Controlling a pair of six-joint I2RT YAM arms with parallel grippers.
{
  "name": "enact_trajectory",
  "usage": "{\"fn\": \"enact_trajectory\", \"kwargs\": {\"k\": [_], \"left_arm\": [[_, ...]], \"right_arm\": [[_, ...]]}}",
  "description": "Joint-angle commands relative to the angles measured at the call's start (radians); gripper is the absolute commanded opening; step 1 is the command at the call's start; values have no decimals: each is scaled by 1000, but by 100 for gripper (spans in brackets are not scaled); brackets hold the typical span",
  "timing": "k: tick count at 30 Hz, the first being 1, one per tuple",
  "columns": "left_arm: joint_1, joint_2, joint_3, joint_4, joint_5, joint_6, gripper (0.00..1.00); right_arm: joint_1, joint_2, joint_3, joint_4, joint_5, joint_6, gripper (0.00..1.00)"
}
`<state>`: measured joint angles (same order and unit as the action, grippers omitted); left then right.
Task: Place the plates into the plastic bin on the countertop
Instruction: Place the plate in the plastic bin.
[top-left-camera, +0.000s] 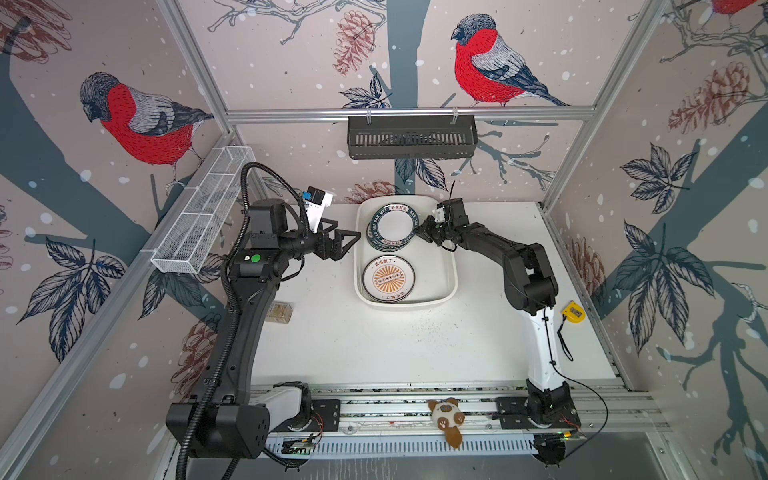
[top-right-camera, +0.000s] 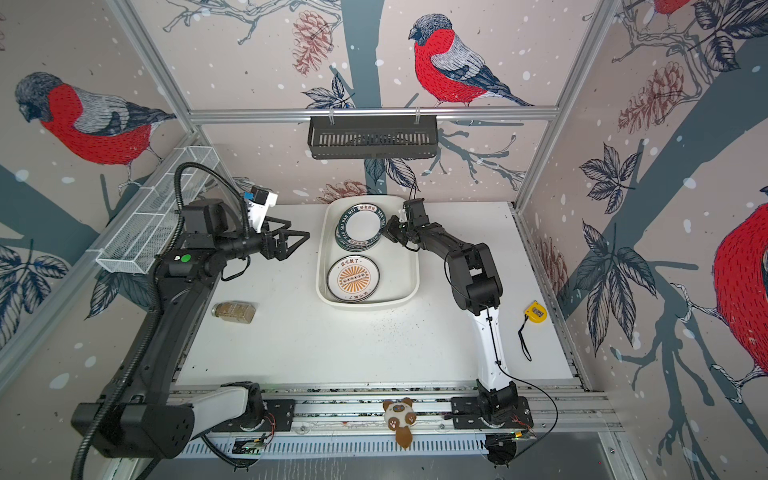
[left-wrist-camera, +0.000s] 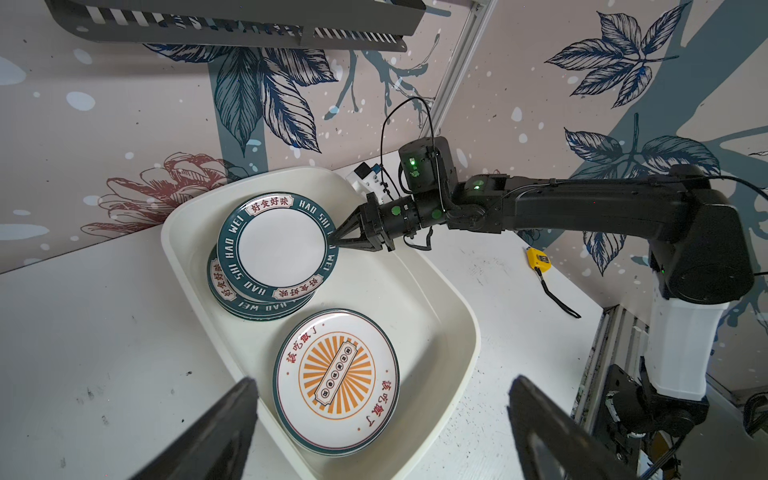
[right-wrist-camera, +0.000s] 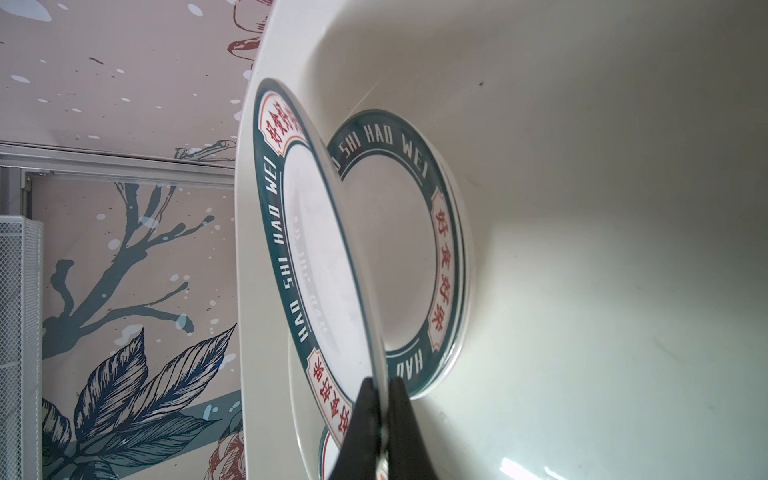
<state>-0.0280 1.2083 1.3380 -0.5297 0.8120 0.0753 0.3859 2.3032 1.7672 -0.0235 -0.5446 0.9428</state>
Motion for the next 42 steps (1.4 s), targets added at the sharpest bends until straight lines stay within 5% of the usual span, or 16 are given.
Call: {"fn": "enact_trajectory", "kwargs": {"k": [1,42], "left_arm": [[0,-3,15,-4,18,-8,93],[1,-11,71,-46,22,-8,93]], "right_arm": [[2,15,27,-2,6,0,0],[13,114,121,-55,1,32,7]]}}
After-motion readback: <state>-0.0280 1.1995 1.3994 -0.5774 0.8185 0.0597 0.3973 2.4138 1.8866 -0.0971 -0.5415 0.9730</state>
